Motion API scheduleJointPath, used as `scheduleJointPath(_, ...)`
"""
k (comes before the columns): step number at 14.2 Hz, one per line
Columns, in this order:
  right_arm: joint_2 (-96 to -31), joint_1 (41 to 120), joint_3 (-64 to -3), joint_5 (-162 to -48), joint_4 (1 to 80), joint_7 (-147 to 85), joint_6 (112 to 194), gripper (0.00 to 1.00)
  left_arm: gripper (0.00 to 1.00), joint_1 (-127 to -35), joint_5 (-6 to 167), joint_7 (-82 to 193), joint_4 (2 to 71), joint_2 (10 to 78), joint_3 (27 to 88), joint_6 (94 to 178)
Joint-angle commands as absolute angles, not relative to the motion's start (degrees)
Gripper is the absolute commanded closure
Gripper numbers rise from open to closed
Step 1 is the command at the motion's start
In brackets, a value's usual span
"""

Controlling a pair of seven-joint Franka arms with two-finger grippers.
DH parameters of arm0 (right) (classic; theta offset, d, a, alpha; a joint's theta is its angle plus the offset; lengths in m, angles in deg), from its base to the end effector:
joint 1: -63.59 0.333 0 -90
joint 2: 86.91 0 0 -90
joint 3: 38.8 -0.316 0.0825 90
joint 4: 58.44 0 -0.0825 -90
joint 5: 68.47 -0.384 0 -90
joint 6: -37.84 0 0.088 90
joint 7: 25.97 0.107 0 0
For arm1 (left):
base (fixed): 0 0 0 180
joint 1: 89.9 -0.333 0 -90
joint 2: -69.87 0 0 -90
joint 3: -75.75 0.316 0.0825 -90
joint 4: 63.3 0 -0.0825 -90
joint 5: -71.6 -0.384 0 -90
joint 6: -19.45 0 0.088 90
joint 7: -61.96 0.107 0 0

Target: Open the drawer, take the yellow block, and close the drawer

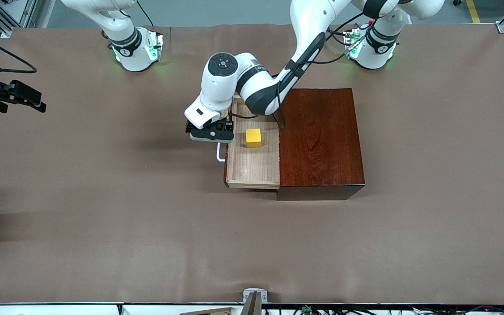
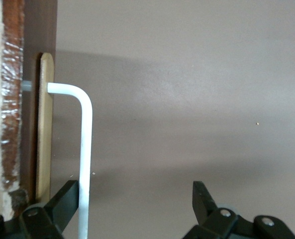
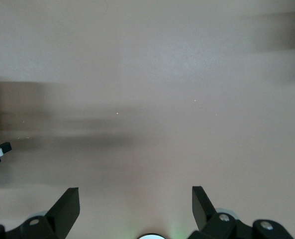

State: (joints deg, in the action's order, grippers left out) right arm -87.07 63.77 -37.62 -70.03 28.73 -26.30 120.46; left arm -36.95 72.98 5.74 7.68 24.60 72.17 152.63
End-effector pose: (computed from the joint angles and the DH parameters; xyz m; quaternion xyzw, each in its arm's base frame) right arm 0.5403 -0.0063 0.6383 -0.9992 0.0046 0.0381 0.0140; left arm 0.4408 -0.6421 0.3250 0.9884 0.0166 0.0565 0.1399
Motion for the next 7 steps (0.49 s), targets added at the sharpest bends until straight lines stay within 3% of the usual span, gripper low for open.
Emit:
scheduleJointPath(1, -86.2, 63.2, -38.3, -70.8, 28.0, -26.7, 120.0, 0.0, 0.0, -36.2, 75.6, 2.5, 6.6, 27.3, 71.5, 148.6)
scheduleJointPath(4, -86.0, 64.6, -38.4, -70.8, 28.0, -24.5, 120.0, 0.0, 0.0, -36.4, 75.6, 0.6, 6.6, 30.8, 71.8, 144.6)
scheduleJointPath(7, -84.8, 67.0, -38.4, -70.8, 28.0, -18.3, 120.0, 0.0, 0.0, -37.7, 75.6, 1.0, 6.8, 37.7, 73.9, 134.2)
